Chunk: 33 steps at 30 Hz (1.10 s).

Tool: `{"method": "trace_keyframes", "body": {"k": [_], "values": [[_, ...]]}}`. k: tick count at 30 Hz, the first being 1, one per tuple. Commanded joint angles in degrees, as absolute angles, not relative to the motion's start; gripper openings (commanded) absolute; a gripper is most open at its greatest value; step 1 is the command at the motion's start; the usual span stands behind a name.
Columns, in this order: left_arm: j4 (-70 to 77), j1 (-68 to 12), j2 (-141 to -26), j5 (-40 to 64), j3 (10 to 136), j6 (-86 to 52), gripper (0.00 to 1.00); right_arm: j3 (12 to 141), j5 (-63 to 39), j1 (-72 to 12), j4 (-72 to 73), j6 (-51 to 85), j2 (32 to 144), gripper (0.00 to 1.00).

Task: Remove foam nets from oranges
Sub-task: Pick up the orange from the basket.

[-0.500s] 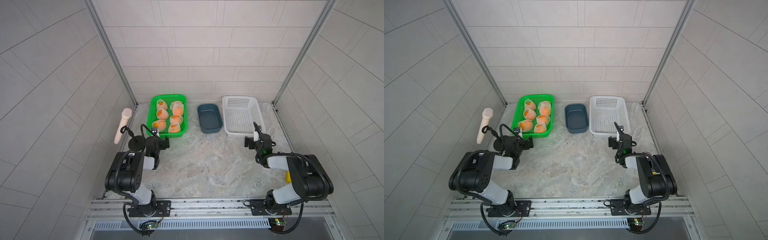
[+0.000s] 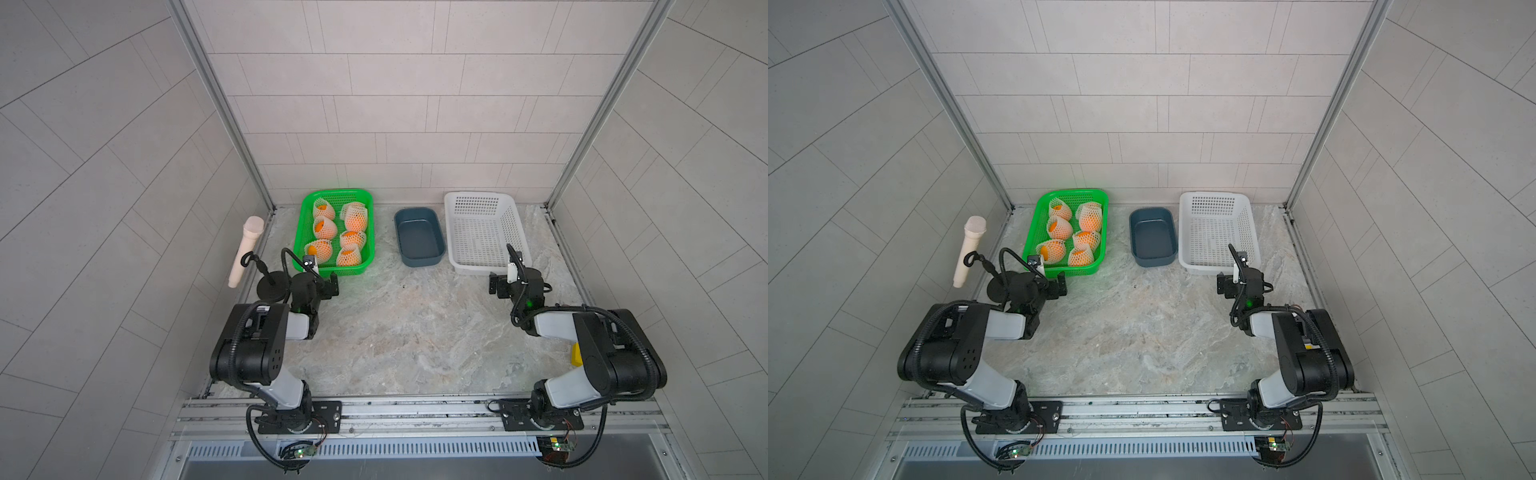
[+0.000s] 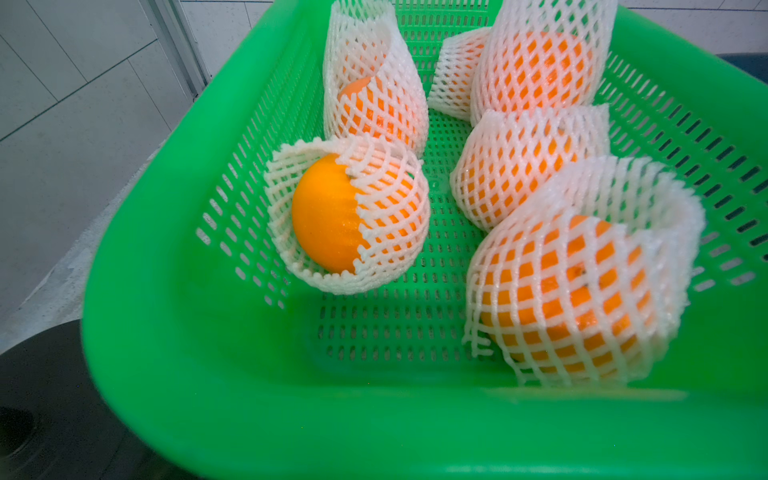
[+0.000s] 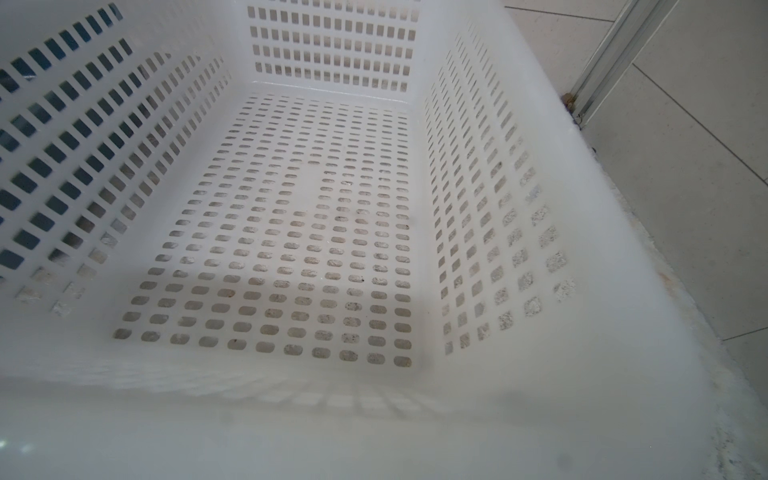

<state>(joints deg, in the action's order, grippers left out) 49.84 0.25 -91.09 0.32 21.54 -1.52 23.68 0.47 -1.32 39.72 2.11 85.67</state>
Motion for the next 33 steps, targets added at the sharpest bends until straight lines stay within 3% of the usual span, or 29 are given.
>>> {"method": "trace_keyframes", "body": {"k": [1,24,27,29,33], "values": [[52.6,0.5,-91.3,-0.4,23.1,-1.4,1.0,24.7,1.0,-1.3,40.9,1.2,86.1,1.0],[53.0,0.5,-91.2,-0.6,22.7,-1.5,1.0,24.6,1.1,-1.3,40.9,1.2,86.1,1.0],[59.4,0.5,-90.9,-3.2,19.1,-2.3,1.0,25.5,0.8,-1.4,39.8,-0.2,85.2,1.0],[65.7,0.5,-91.1,-4.2,16.8,-2.8,1.0,28.3,1.8,-1.2,31.9,1.5,82.8,0.99],[67.3,0.5,-89.0,-5.0,14.0,-3.2,1.0,26.0,2.0,-1.3,31.8,1.7,78.4,1.0]]}}
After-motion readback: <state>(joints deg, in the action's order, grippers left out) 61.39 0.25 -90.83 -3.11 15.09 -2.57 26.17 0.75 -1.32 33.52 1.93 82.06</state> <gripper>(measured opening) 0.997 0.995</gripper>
